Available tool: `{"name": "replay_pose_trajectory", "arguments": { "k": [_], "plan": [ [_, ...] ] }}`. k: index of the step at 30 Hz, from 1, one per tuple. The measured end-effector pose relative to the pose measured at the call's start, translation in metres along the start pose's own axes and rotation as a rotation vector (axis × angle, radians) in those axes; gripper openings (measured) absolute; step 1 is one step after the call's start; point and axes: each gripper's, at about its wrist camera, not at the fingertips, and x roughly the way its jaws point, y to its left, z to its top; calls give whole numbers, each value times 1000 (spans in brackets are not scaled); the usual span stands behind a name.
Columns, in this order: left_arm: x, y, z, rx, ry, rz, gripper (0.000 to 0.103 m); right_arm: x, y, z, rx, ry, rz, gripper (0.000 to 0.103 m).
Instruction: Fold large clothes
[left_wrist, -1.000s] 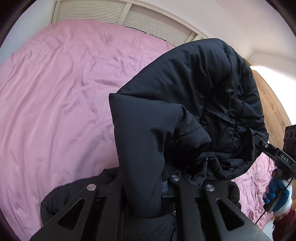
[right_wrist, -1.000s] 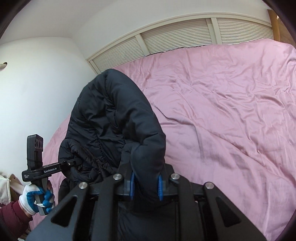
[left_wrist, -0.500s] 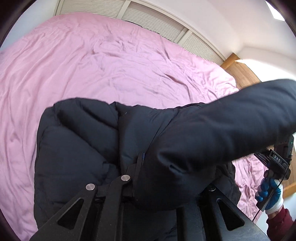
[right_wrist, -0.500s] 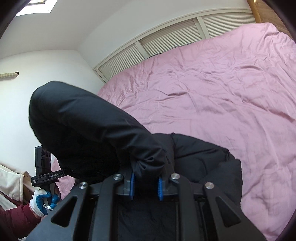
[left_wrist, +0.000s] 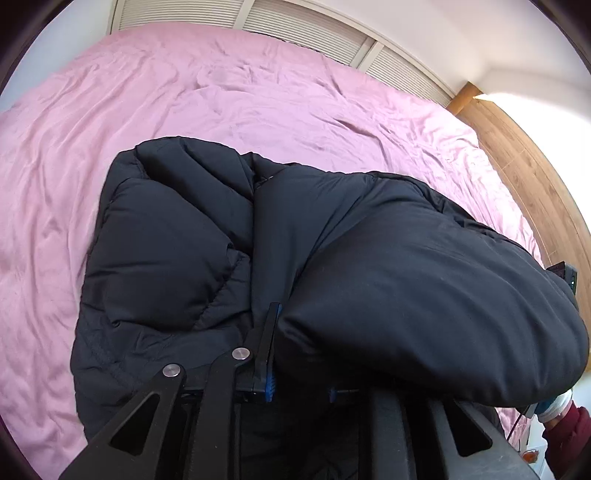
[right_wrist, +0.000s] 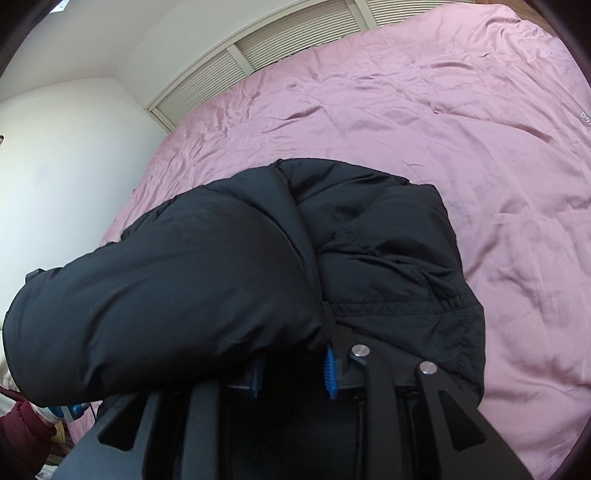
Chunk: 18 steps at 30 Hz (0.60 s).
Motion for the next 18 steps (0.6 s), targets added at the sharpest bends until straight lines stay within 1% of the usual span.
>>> {"name": "replay_pose_trajectory", "arguments": {
  "k": [1, 2, 3, 5, 7, 9, 11, 13, 14, 15, 16, 18],
  "plan": [
    [-4, 1, -4, 0, 4, 9, 25, -3, 0, -3, -7, 10, -12, 27],
    [-9, 3, -8, -3, 10, 15, 27, -6, -1, -6, -11, 18, -21, 27],
    [-13, 4, -12, -7, 13, 21, 27, -9, -2, -9, -13, 26, -32, 27],
    [-31, 9, -22, -15, 17, 49, 27, -17, -7, -15, -11, 47, -59, 28],
    [-47, 13, -27, -16, 5, 67, 27, -28, -10, -20, -6, 57, -81, 28],
    [-61, 9, -26, -3, -11, 72, 28, -43, -6, -20, -38, 49, -107, 28],
    [-71, -3, -19, 27, -32, 63, 35, -55, 6, -14, -77, 32, -113, 28],
    [-74, -21, -9, 56, -53, 47, 40, -63, 24, -3, -132, 10, -116, 36],
    [-72, -32, -3, 76, -63, 37, 44, -64, 34, 3, -164, -1, -124, 45],
    [-67, -42, 5, 93, -70, 32, 46, -64, 45, 9, -198, -11, -129, 51],
    [-61, -55, 10, 118, -78, 32, 49, -62, 56, 15, -229, -19, -127, 52],
    [-44, -78, 19, 165, -80, 36, 51, -52, 75, 25, -272, -21, -112, 54]
  ]
}}
